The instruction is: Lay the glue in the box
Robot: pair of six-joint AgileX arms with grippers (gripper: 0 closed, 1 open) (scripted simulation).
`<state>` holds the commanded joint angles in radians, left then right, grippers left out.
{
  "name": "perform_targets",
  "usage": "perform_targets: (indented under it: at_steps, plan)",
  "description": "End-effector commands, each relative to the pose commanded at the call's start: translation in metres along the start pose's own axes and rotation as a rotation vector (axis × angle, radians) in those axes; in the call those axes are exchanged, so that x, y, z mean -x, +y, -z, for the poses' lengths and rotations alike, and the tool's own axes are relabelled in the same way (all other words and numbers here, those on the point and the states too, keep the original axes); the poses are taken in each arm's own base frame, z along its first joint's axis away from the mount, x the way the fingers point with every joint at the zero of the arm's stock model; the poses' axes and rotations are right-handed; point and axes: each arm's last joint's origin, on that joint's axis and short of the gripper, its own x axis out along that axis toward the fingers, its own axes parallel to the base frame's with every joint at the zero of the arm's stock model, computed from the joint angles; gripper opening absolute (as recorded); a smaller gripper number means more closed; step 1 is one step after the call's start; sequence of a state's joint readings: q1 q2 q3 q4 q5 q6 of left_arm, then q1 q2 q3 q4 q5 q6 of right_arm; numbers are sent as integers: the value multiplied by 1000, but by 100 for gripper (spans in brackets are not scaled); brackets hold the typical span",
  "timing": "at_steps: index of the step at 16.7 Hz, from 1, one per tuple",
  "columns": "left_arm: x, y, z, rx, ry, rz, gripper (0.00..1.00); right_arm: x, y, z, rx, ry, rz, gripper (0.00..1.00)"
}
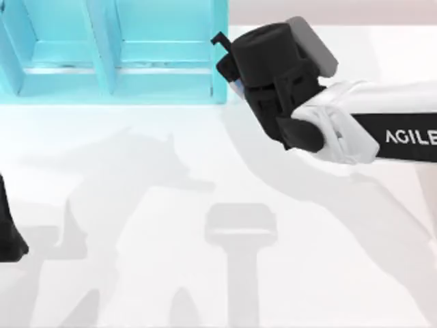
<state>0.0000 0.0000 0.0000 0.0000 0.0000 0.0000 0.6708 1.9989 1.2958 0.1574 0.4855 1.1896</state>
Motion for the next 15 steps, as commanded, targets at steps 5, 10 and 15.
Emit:
perform_targets:
  at_steps: [5,10,15]
  plan:
    - [0,0,0,0,0,0,100,-12,-25,-87,-531,116,144,0]
    - [0,0,0,0,0,0,100,-5,-59,-162,-1082,184,330,0]
    - [0,0,0,0,0,0,100,9,-104,-219,-1615,201,571,0]
